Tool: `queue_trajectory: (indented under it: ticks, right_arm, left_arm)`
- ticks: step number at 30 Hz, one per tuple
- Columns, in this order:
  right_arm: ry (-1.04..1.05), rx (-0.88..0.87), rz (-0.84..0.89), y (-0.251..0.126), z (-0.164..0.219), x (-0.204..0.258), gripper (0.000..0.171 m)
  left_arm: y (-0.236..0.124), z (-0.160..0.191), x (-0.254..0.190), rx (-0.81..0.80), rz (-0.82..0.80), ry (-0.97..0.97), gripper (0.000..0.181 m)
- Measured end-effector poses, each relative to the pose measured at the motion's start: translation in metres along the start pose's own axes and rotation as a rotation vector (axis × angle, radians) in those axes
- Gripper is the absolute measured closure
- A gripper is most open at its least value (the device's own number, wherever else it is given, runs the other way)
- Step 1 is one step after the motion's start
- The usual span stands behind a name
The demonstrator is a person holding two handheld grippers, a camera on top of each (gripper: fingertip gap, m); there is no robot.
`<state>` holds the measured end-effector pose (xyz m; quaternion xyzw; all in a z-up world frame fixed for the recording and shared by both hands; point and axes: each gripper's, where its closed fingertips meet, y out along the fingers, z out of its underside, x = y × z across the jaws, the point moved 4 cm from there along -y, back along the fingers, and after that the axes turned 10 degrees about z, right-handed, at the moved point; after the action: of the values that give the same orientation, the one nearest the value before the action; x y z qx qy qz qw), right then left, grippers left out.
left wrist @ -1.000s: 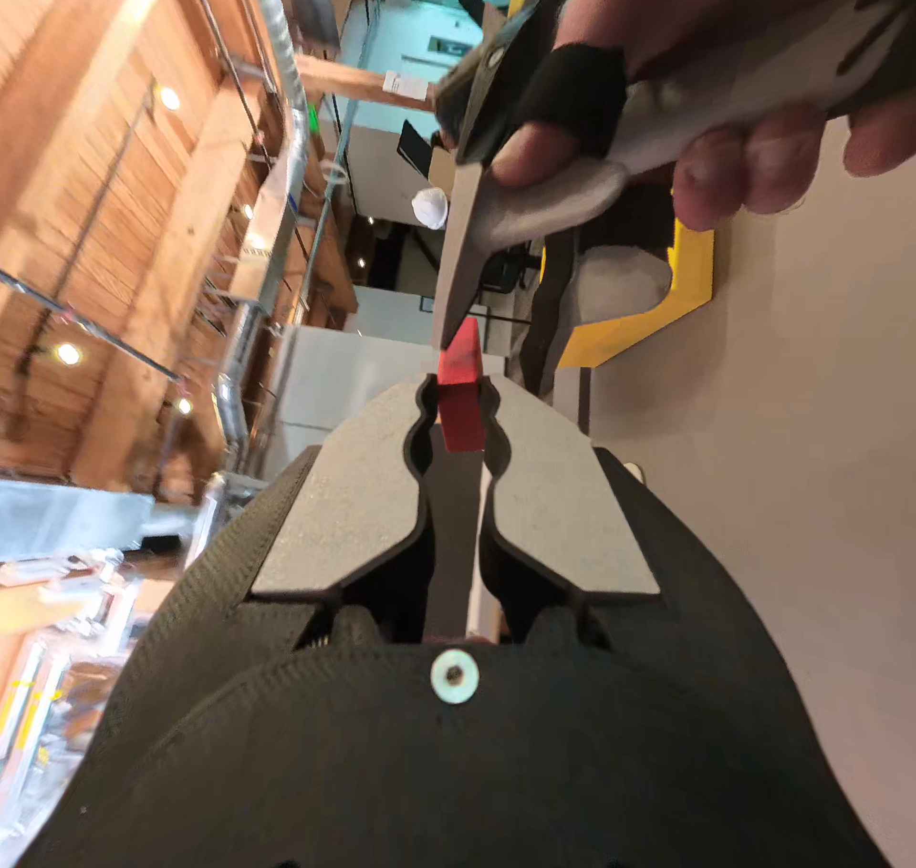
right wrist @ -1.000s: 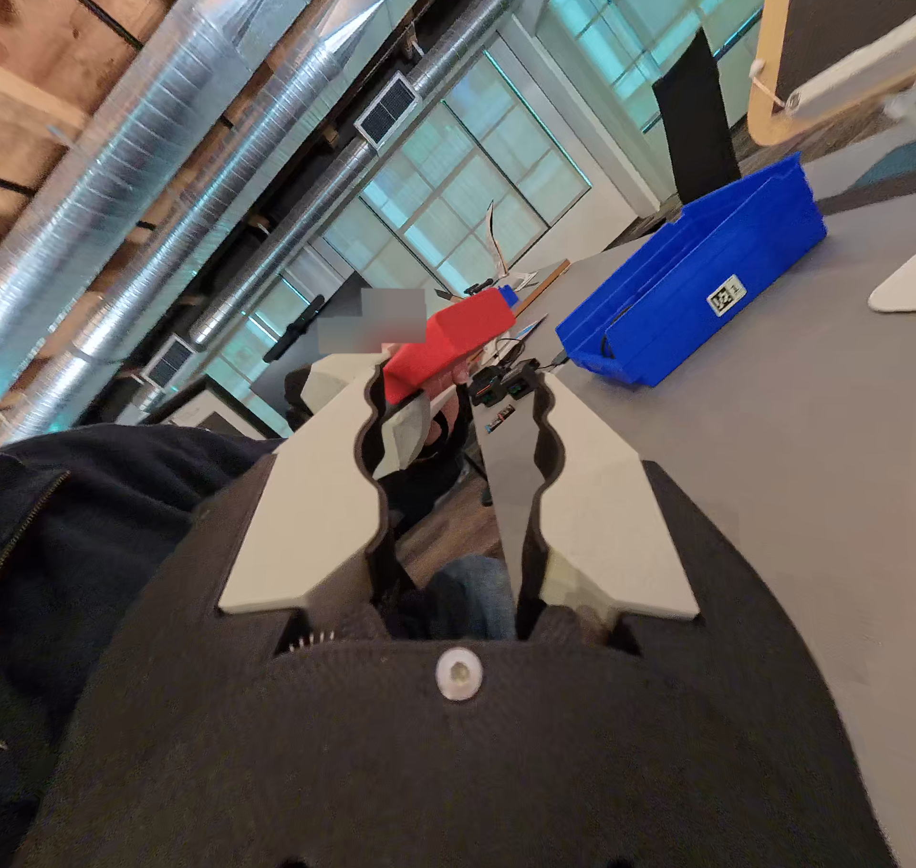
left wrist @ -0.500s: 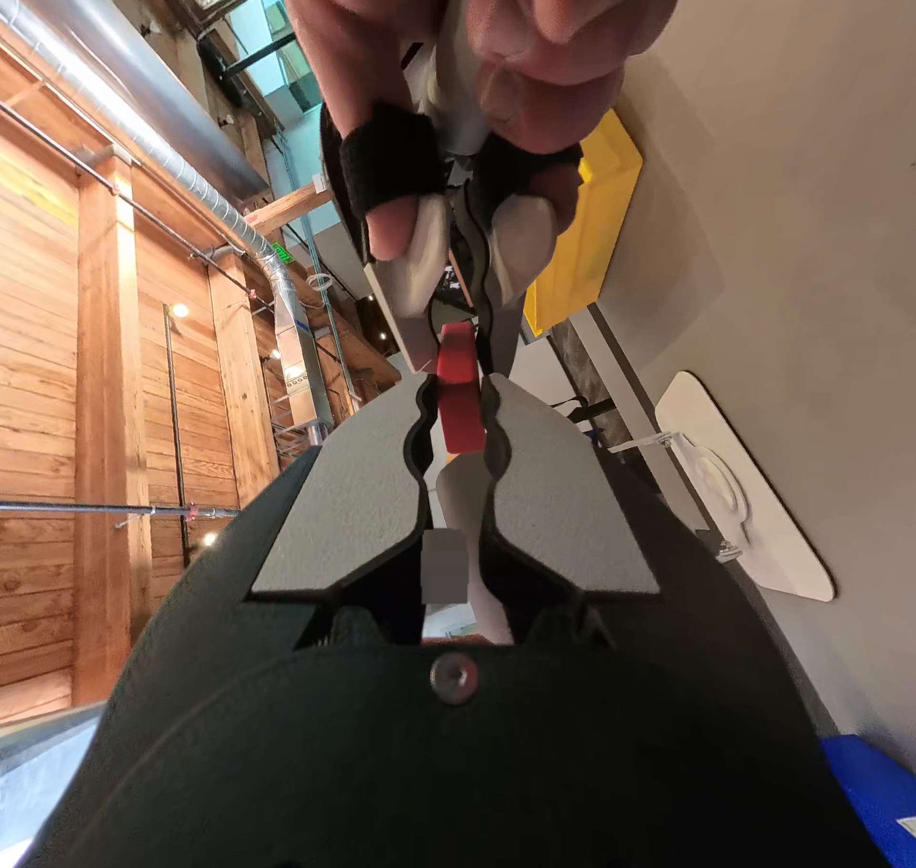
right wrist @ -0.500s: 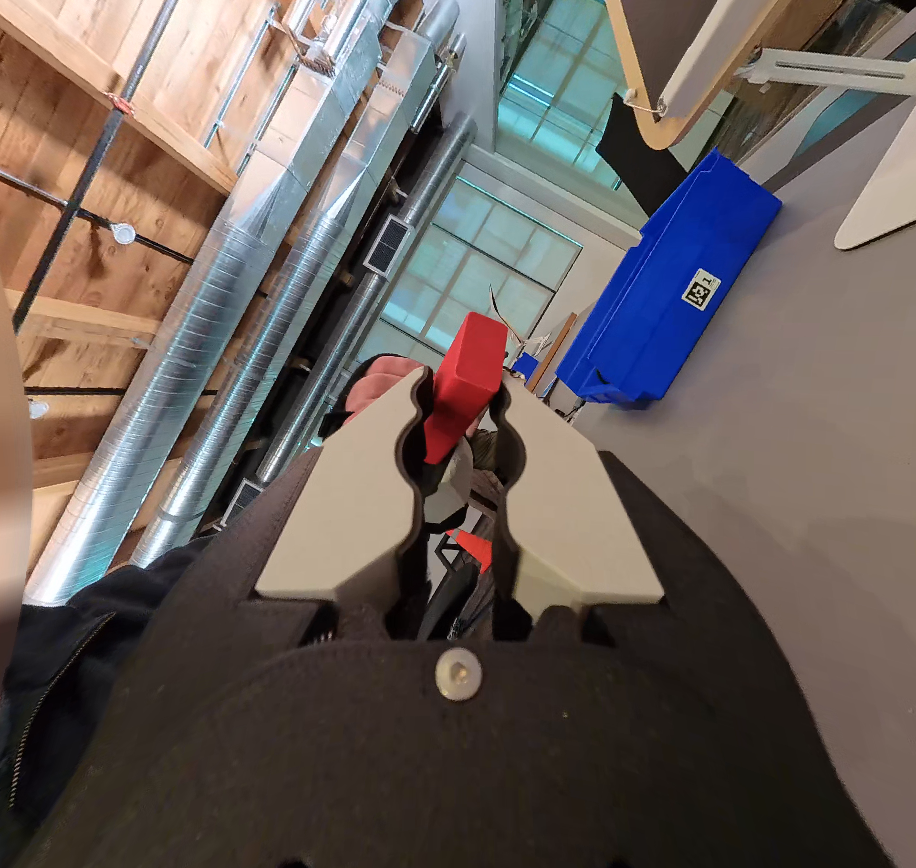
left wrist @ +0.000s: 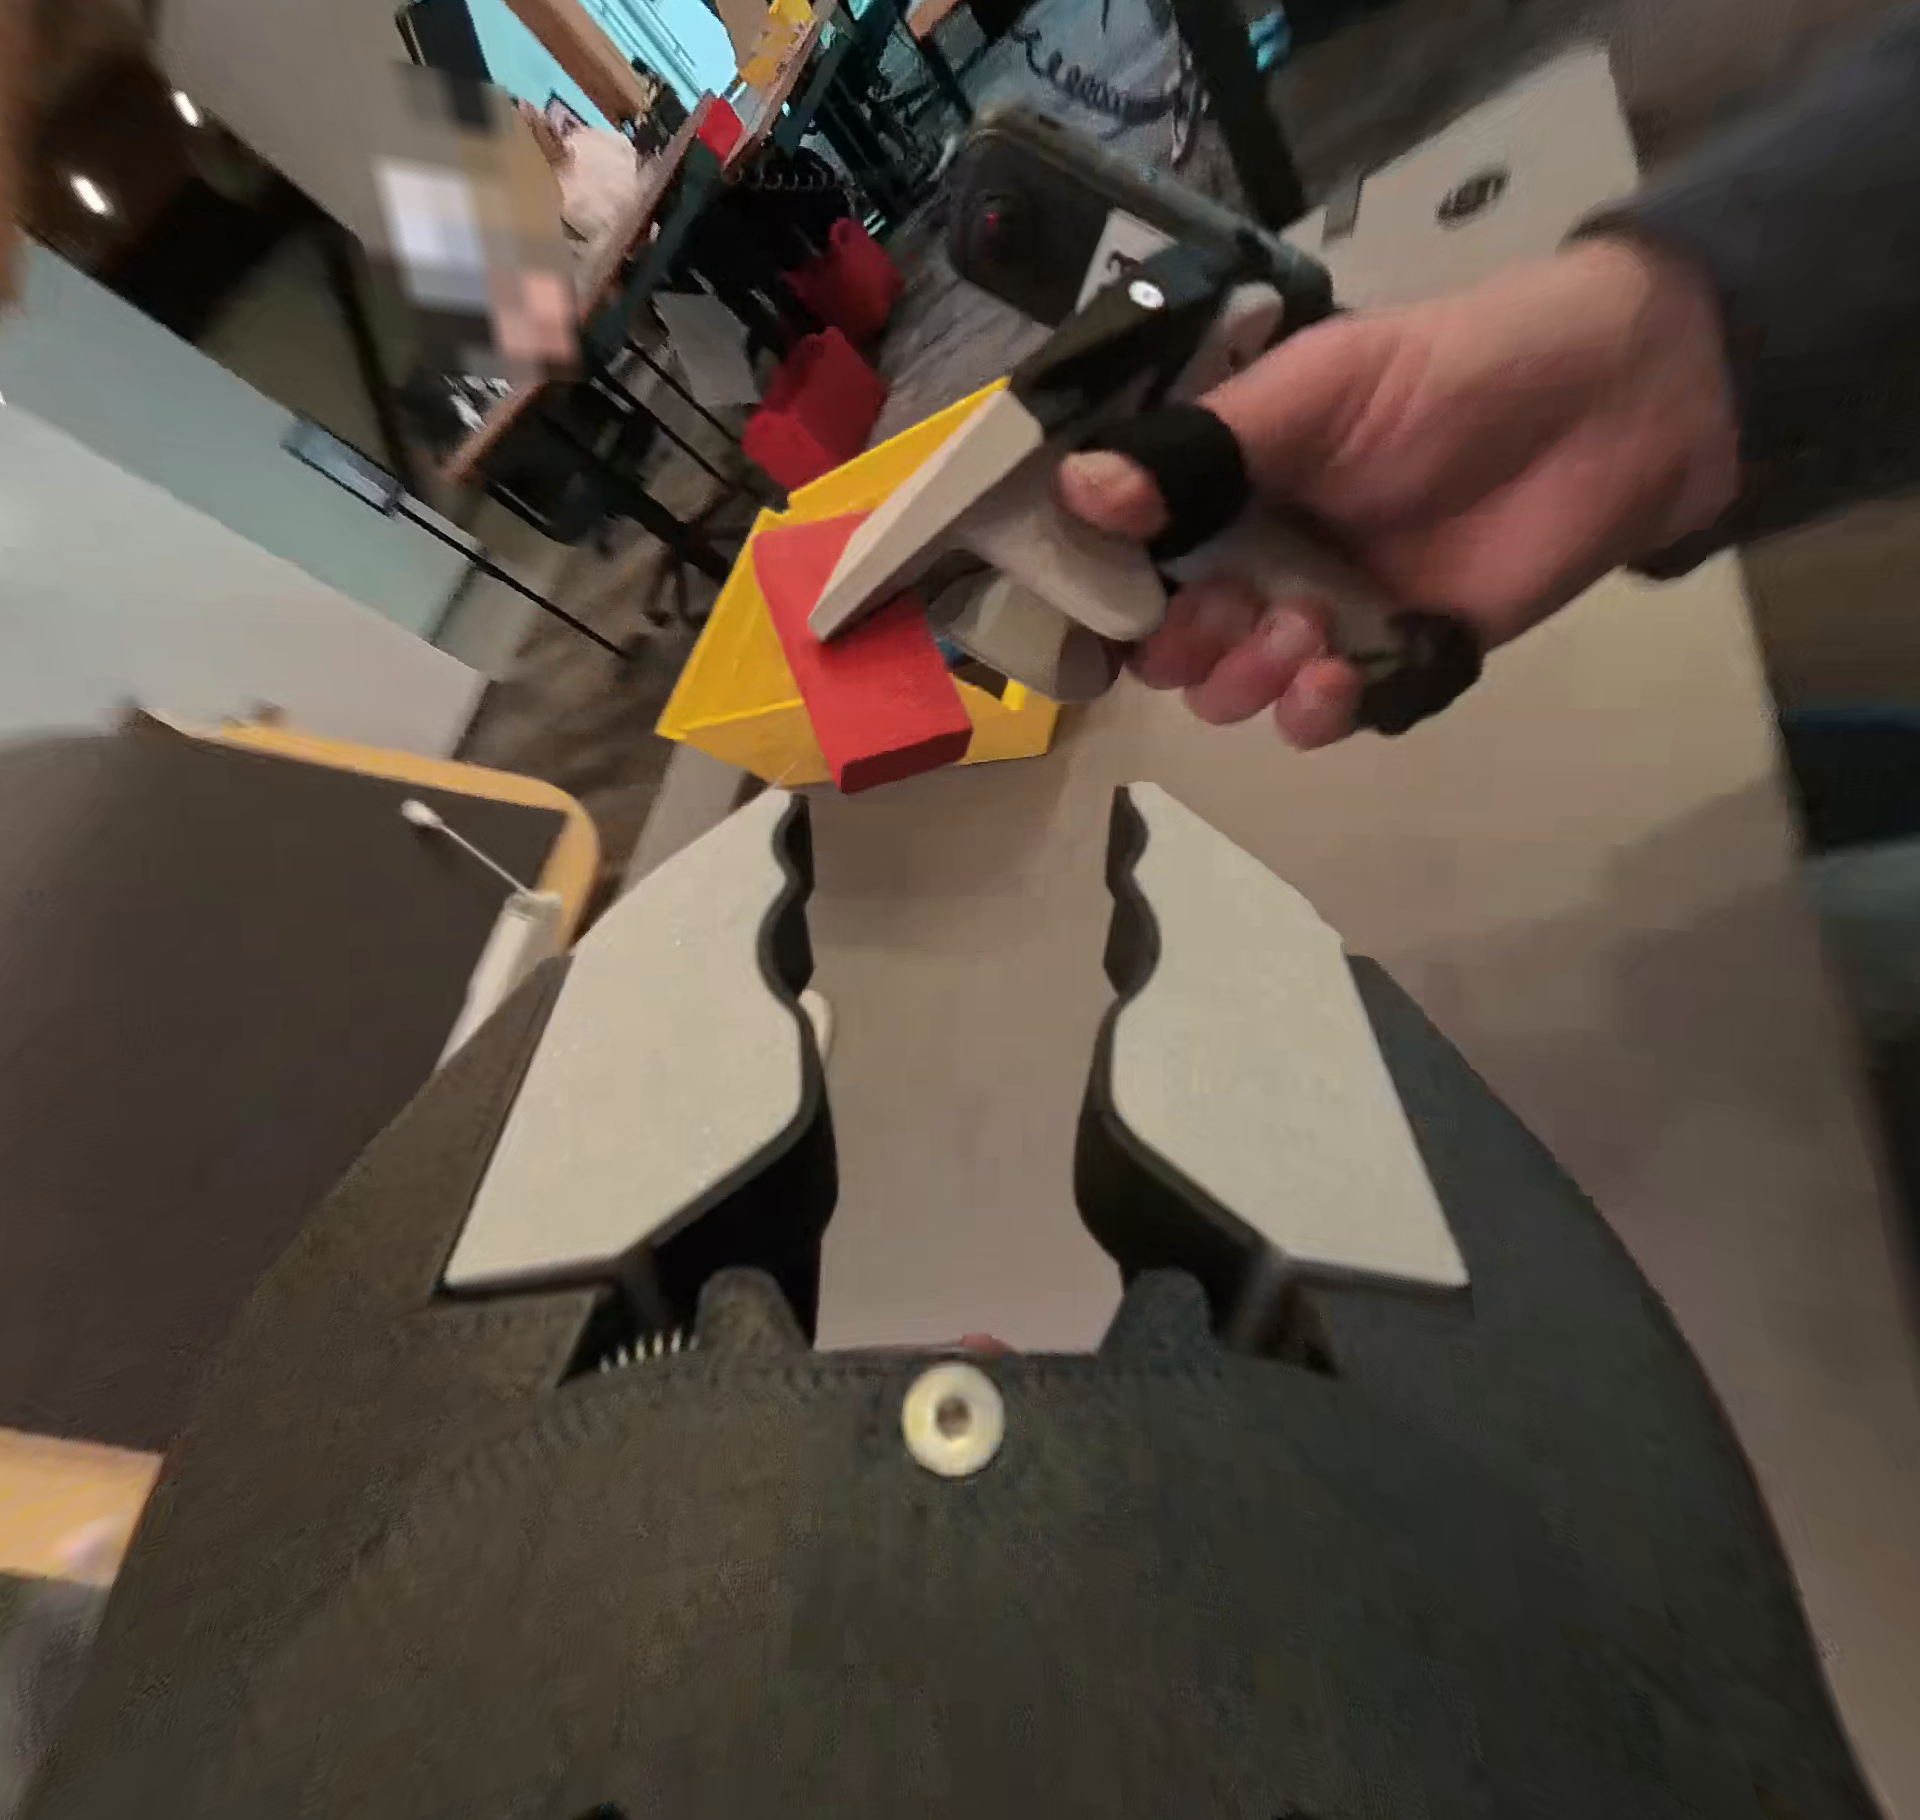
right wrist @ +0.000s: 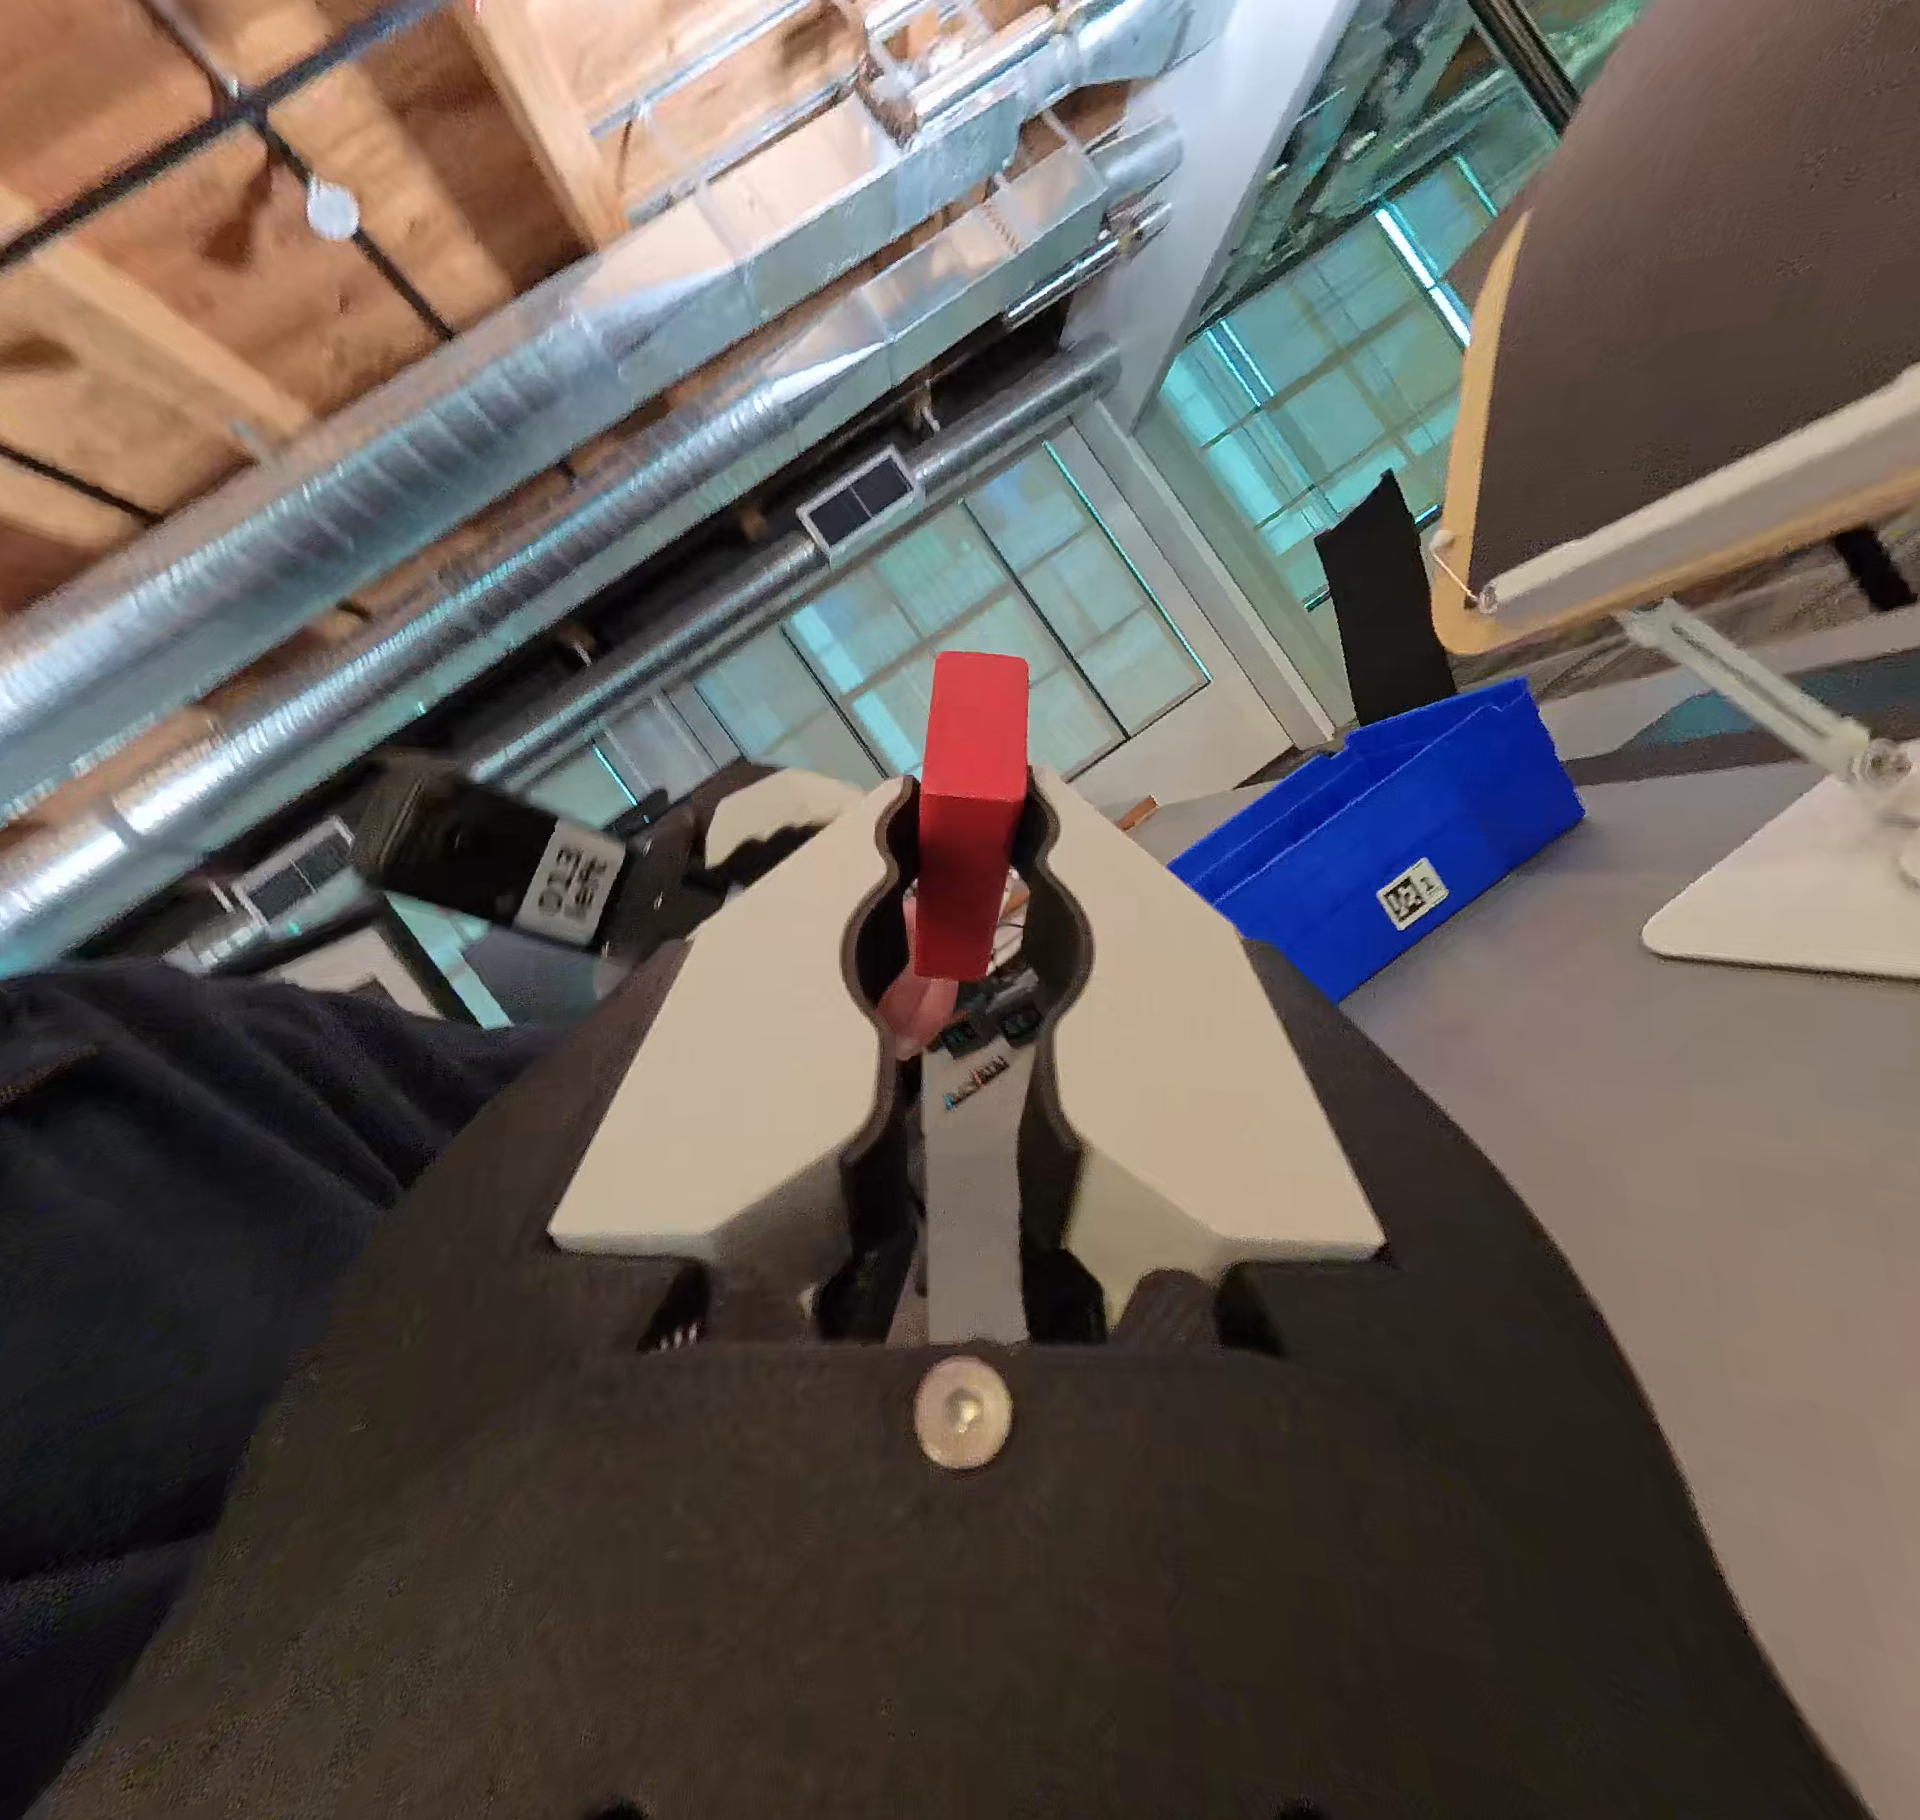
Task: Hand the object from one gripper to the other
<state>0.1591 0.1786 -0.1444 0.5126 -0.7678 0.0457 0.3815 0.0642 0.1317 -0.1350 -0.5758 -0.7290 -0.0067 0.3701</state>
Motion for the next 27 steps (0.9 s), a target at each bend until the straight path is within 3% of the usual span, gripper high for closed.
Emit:
queue_trajectory:
  ticks: [3, 6, 9, 15, 19, 27]
  right_arm:
    - [-0.129, 0.047, -0.035, 0.000, 0.002, 0.011, 0.156]
    - [-0.381, 0.128, -0.007, 0.002, 0.009, 0.020, 0.157]
    - [-0.662, 0.192, 0.050, 0.002, 0.014, 0.026, 0.157]
    - [-1.172, 0.284, 0.140, 0.002, 0.021, 0.035, 0.157]
    - [-1.433, 0.348, 0.141, 0.006, 0.035, 0.044, 0.157]
    - [-1.751, 0.445, 0.285, 0.010, 0.047, 0.039, 0.157]
  left_arm:
    - [-0.005, 0.002, 0.007, -0.098, 0.080, -0.262, 0.123]
    - [-0.005, 0.004, 0.010, -0.219, 0.243, -0.567, 0.121]
    - [-0.004, 0.008, 0.013, -0.268, 0.393, -0.781, 0.108]
    - [0.004, 0.006, 0.006, -0.289, 0.561, -0.956, 0.078]
    - [0.013, 0.006, 0.003, -0.324, 0.659, -1.070, 0.068]
    - [0.033, 0.008, -0.010, -0.321, 0.682, -1.115, 0.075]
